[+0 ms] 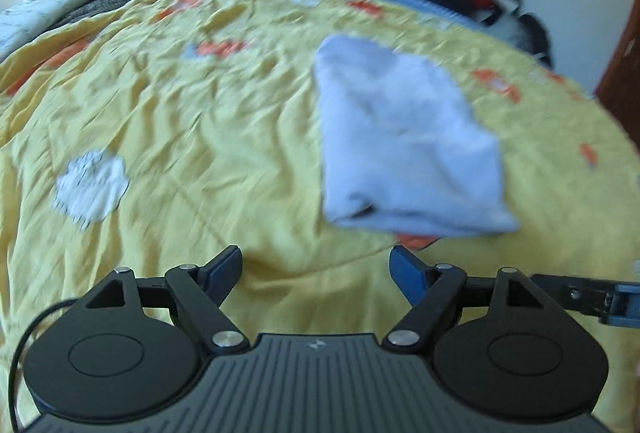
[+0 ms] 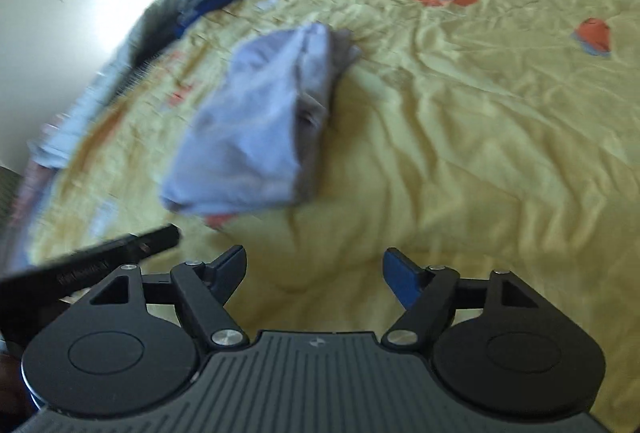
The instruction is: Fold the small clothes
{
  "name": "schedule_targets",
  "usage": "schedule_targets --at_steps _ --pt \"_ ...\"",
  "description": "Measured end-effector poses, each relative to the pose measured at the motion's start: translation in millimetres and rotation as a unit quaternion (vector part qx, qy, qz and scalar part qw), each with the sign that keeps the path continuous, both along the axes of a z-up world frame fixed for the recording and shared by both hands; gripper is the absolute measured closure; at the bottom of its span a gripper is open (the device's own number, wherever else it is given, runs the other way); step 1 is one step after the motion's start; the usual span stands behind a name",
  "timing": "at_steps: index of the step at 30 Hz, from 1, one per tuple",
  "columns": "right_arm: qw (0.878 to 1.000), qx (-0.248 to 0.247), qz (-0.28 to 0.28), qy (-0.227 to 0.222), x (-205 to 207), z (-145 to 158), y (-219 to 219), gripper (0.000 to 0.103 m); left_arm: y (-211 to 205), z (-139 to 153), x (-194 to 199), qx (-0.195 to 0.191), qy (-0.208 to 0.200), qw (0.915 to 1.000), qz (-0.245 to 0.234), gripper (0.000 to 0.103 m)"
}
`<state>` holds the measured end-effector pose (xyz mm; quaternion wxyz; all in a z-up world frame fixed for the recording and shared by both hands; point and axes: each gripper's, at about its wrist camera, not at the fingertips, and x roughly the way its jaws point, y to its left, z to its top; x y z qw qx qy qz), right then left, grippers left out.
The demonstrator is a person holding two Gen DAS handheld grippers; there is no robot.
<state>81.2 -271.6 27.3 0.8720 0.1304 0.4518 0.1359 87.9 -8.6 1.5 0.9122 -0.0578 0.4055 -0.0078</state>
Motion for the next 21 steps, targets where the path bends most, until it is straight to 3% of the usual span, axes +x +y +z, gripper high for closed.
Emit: schedule_targets --at_steps 1,3,5,7,14,21 --pt "1.000 -0.005 -0.006 -0.016 -5 -2 1 0.025 -2 0 -3 0.016 -0.009 0.9998 -0.003 0.021" --pt "0.999 -0.018 -0.017 -0.029 -7 -8 5 0.009 -10 -2 -4 0.040 -0.008 0.9990 -0.018 0.016" --pt "0.998 -0.037 -0.022 -0.045 -7 -12 12 0.005 -14 -6 -7 0.052 -0.009 0.9981 -0.032 0.002" --pt "0.996 -0.059 -0.026 -0.055 -5 -15 20 0.001 -16 -8 -10 0.058 -0.010 0.9976 -0.036 0.000" --pt "0.981 -0.174 -0.009 -0.088 -8 -24 52 0.001 -7 -11 -12 0.060 -0.022 0.9977 -0.022 0.000" --pt "0.981 -0.177 -0.022 -0.075 -8 -22 56 0.001 -7 -9 -9 0.062 -0.011 0.9979 -0.017 0.000"
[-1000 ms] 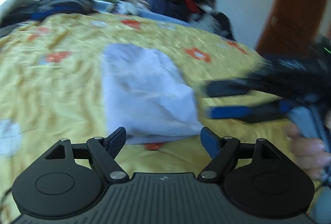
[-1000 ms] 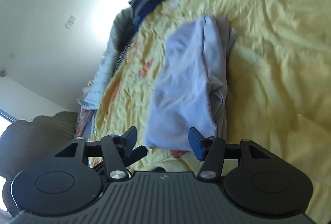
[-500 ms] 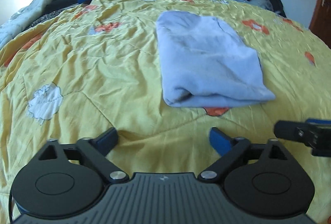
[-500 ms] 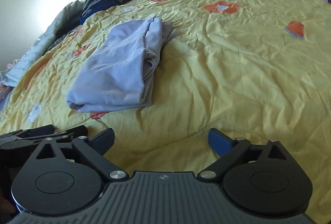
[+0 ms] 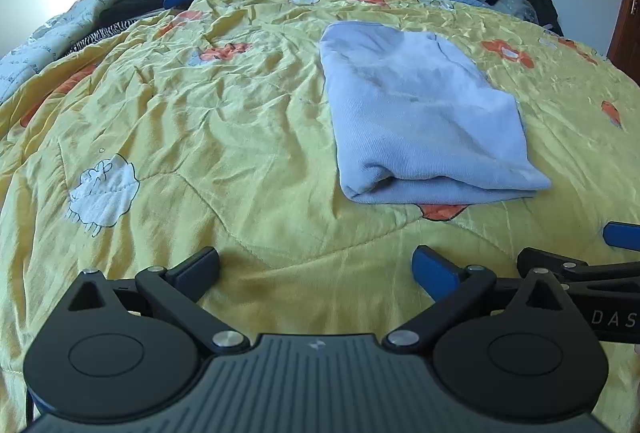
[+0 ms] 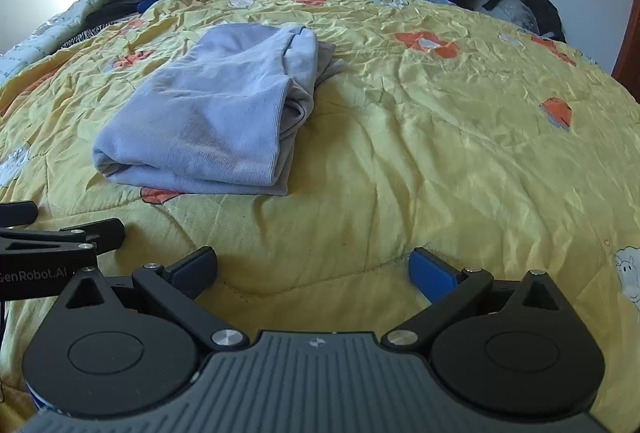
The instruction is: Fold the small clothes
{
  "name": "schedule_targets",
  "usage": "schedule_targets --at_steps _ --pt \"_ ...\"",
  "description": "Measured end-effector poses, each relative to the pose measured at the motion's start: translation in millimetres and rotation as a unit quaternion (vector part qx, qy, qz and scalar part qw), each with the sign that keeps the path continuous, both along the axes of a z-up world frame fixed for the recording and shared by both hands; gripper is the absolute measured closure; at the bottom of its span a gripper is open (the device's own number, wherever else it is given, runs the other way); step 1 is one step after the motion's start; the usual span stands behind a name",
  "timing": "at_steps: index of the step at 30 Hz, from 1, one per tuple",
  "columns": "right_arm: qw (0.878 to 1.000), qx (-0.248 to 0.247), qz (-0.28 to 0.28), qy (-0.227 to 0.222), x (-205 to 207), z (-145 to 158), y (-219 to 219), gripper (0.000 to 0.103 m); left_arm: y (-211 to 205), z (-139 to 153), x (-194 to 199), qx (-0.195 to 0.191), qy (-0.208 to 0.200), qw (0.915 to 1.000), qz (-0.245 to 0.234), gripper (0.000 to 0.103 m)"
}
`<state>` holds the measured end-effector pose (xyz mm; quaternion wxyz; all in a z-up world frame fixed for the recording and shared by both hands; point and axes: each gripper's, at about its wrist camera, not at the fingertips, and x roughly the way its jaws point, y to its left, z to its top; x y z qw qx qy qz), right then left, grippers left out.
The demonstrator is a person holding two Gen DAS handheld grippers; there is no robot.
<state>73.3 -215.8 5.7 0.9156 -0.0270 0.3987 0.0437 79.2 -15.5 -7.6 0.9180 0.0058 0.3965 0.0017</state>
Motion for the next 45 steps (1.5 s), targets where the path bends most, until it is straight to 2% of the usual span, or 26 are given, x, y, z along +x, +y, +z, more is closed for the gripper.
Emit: schedule_targets --at_steps 7,27,45 --pt "1.000 -0.003 -0.004 0.028 4.8 2.7 2.4 0.000 -0.1 0.8 3.3 0.000 0.009 1.0000 0.004 0.000" --pt "1.000 0.004 -0.016 0.009 -0.8 -0.2 2.8 0.001 0.4 -2.7 2.2 0.000 -0.015 0.9998 0.009 0.000" --pt "1.000 0.004 -0.016 0.011 0.0 -0.2 2.7 0.001 0.5 -2.6 2.2 0.000 -0.015 0.9998 0.010 0.000"
